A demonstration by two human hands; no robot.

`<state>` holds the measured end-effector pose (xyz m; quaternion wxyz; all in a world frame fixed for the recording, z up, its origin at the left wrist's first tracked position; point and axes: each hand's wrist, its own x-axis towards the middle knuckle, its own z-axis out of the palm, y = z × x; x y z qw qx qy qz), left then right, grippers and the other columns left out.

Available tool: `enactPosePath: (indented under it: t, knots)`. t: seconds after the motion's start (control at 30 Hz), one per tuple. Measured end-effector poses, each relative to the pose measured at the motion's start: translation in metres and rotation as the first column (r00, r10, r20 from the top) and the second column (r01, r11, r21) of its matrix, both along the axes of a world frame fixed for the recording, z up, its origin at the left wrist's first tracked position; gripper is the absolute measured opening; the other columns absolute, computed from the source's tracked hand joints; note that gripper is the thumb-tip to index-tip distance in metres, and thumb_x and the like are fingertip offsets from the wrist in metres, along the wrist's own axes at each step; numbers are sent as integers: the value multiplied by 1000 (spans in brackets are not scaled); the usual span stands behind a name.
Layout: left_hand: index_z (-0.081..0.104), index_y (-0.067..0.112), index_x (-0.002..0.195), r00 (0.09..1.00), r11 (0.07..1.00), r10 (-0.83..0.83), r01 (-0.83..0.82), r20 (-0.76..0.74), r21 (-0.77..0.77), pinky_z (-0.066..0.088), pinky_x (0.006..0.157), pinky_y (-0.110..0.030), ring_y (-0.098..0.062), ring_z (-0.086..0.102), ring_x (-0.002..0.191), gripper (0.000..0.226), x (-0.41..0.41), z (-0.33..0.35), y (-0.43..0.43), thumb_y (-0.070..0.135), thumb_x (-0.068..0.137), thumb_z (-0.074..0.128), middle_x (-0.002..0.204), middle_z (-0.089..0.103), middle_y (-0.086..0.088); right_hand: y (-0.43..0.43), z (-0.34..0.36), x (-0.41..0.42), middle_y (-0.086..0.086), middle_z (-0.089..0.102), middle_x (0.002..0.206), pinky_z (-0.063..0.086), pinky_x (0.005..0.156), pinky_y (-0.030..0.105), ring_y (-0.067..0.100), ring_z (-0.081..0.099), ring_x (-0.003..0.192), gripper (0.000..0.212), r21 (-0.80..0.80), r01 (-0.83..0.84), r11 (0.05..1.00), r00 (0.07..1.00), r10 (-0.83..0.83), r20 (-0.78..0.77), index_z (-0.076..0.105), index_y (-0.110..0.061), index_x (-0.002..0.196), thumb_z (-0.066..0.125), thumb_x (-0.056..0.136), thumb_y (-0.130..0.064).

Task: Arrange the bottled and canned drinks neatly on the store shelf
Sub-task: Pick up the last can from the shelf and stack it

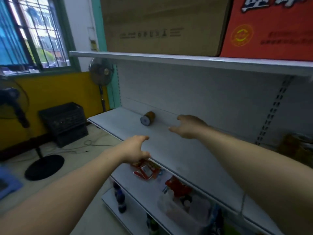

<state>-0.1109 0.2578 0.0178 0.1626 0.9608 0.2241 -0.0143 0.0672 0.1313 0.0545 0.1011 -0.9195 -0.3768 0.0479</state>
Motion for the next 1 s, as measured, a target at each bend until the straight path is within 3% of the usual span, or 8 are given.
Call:
enactPosePath:
  t: [0.13,0.3,0.47,0.53,0.6,0.77,0.9,1.0]
  knots:
    - [26,20,147,996,996,88,-88,-7,-30,36,105,-32,-23,45,129,74,27,-8,56,43,87,62,152,31,-5,62,-18,28,8,42,146,42,102,40,30,46,127,78,-15,-34,999,997,33,-65,34,-19,145,48,86,-66]
    - [27,20,147,989,987,145,-147,-34,-72,29,109,-31,-22,34,136,73,52,-25,119,43,87,62,153,30,-5,120,-38,50,11,50,139,43,98,39,30,51,121,69,-28,-50,998,988,45,-144,42,-16,139,52,87,-61]
    - [28,21,147,991,989,104,-113,-88,-95,28,110,-32,-23,34,137,73,83,-53,187,49,87,59,153,29,-4,176,-64,74,13,47,140,41,90,35,29,49,121,68,-40,2,999,977,-10,-213,38,-12,141,51,90,-56]
    - [29,21,147,993,993,55,-65,-104,-95,28,111,-34,-23,34,136,73,99,-66,217,52,87,57,153,30,-4,202,-75,83,15,47,140,40,85,33,30,50,120,69,-7,62,998,966,-62,-251,37,-11,141,51,91,-56]
    - [28,21,147,992,998,-6,-2,-123,-60,26,114,-36,-23,31,139,74,115,-81,249,56,87,54,154,29,-4,230,-87,93,15,39,147,40,92,36,32,45,128,80,30,143,989,943,-127,-307,24,-12,149,52,90,-58]
    - [14,25,151,978,990,-125,133,-165,38,3,118,-51,-22,-1,147,79,146,-122,317,66,88,39,160,2,-1,293,-116,108,13,21,155,40,99,40,37,38,132,95,157,390,908,840,-281,-464,-5,-27,153,55,87,-58]
    - [10,28,151,977,981,-167,178,-133,77,-4,116,-56,-21,-5,147,83,153,-147,338,74,84,28,160,-1,3,332,-132,116,15,29,149,41,100,44,37,43,127,97,177,600,780,714,-423,-558,4,-23,152,55,83,-66]
    - [12,29,150,980,979,-185,190,-74,76,-2,116,-55,-20,-5,147,81,151,-153,341,74,84,27,160,2,3,341,-139,113,14,50,129,45,81,37,33,54,103,77,178,620,764,733,-484,-478,22,-20,141,60,84,-55]
